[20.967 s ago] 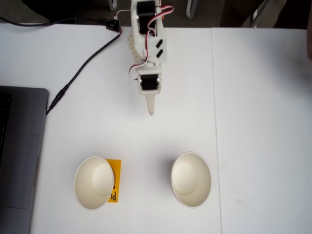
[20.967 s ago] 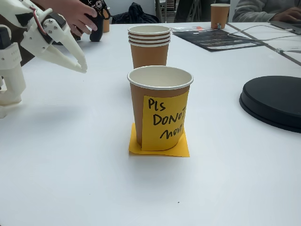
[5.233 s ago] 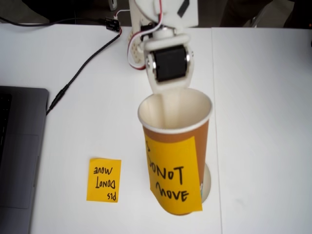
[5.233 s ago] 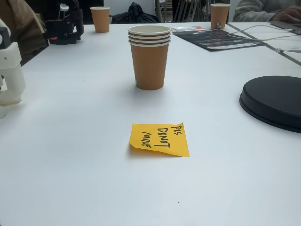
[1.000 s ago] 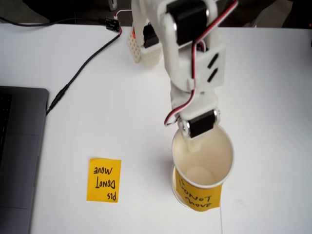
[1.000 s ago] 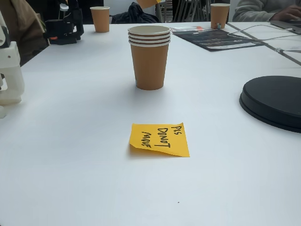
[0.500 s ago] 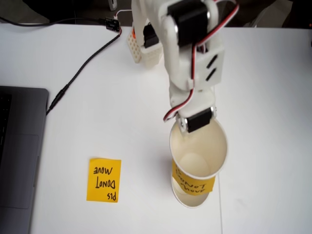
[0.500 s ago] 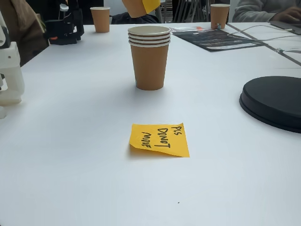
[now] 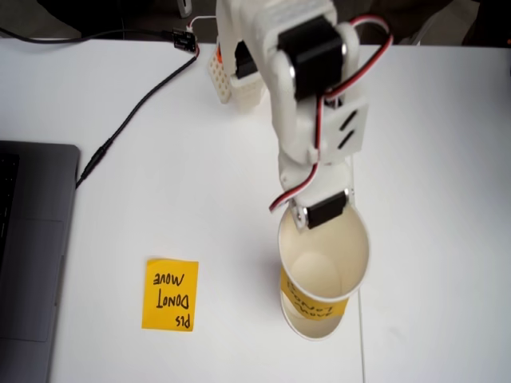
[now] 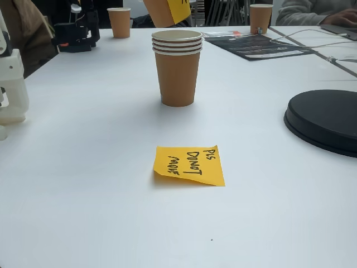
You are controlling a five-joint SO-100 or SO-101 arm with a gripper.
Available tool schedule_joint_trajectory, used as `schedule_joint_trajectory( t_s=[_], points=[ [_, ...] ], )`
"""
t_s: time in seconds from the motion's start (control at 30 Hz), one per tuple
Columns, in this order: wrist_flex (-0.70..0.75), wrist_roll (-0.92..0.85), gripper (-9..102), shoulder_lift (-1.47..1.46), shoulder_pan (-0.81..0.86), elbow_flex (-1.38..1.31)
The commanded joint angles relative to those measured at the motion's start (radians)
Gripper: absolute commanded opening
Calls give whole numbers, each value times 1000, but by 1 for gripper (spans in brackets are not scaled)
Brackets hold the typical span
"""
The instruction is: Pickup cup and make a pile of cup.
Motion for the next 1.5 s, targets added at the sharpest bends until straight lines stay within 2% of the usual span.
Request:
schedule_joint_trajectory(
  t_s=[0.0, 0.27, 1.17, 1.47],
  points=[
    [5, 11, -7, 14, -11, -15],
    [12, 11, -7, -23, -51, -20],
    [0, 11, -7, -40, -34, -21],
    [-103, 11, -7, -35, -32, -20]
  ],
)
